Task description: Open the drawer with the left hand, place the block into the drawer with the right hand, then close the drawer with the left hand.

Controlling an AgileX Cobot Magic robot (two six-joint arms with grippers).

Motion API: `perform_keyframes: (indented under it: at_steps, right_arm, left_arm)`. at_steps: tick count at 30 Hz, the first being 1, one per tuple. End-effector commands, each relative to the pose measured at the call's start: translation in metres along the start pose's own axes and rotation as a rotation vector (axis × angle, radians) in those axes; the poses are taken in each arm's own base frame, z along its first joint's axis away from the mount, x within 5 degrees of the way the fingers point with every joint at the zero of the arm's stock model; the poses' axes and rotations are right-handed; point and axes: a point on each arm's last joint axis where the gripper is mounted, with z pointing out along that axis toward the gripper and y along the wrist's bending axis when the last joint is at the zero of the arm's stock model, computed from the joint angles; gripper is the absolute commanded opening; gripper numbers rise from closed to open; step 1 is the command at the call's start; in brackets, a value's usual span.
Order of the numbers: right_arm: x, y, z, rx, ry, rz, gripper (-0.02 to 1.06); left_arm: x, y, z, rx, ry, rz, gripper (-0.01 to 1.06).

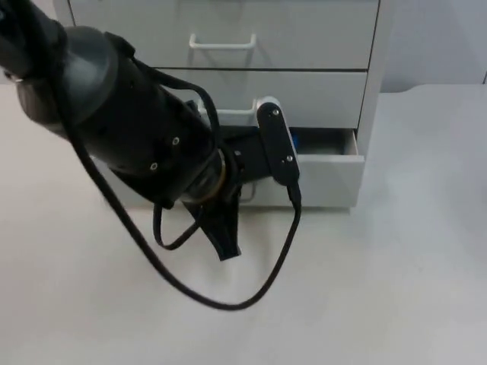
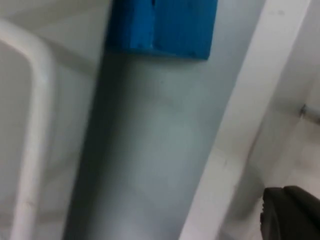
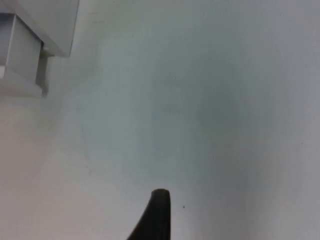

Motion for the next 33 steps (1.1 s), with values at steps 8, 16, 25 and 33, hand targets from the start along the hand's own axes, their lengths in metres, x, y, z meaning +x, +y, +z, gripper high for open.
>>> perform_keyframes:
  at_steps: [8,16,25,33]
  right_arm:
    - [0.0,-0.001,-0.002,0.003,-0.018,0.0,0.81]
    - [-0.001,-0.001,-0.002,0.004,-0.029,0.0,0.81]
    - [-0.001,-0.001,-0.002,0.004,-0.029,-0.007,0.81]
    - [0.0,-0.002,-0.002,0.005,-0.025,-0.011,0.81]
  left_arm:
    - [0.0,0.03,0.026,-0.112,0.044,-0.065,0.0]
    - [0.006,0.046,0.034,-0.181,0.077,-0.137,0.0]
    - [0.005,0.047,0.034,-0.208,0.086,-0.162,0.0]
    - [0.004,0.048,0.034,-0.226,0.085,-0.216,0.0]
